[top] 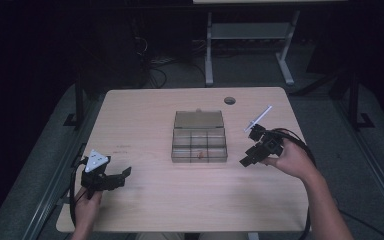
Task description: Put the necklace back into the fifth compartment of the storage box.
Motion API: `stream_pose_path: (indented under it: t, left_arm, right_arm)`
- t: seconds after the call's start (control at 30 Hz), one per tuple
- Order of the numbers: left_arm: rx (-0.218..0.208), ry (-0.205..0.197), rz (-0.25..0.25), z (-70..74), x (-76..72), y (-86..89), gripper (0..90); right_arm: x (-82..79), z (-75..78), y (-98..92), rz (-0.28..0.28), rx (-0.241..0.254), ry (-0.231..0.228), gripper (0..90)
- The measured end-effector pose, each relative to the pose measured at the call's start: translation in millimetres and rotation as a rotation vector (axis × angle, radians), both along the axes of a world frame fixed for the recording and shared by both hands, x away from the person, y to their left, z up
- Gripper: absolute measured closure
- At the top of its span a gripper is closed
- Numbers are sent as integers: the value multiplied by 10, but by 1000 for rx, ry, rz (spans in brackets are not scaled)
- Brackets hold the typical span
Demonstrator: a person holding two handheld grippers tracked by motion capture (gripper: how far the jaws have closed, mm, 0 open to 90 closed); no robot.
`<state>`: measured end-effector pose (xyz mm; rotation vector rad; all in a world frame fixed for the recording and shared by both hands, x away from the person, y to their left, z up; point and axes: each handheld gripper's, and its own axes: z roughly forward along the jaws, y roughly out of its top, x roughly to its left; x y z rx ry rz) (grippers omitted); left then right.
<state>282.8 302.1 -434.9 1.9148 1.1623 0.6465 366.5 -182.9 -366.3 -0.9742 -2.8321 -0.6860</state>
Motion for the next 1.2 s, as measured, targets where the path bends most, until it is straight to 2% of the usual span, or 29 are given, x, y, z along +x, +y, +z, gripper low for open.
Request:
stream_pose_path:
  t: [0.33, 0.67, 1.2]
  left_arm:
    - [1, -2, 1, -5, -3, -8, 131]
    - [6, 0, -1, -2, -7, -19, 131]
    - [6, -3, -11, -14, -10, -47, 131]
  right_arm:
    - [-135, -155, -207, -29, 11, 15, 480]
    - [-271, -207, -372, -58, 20, -9, 468]
    - [-547, -409, -523, -89, 36, -35, 460]
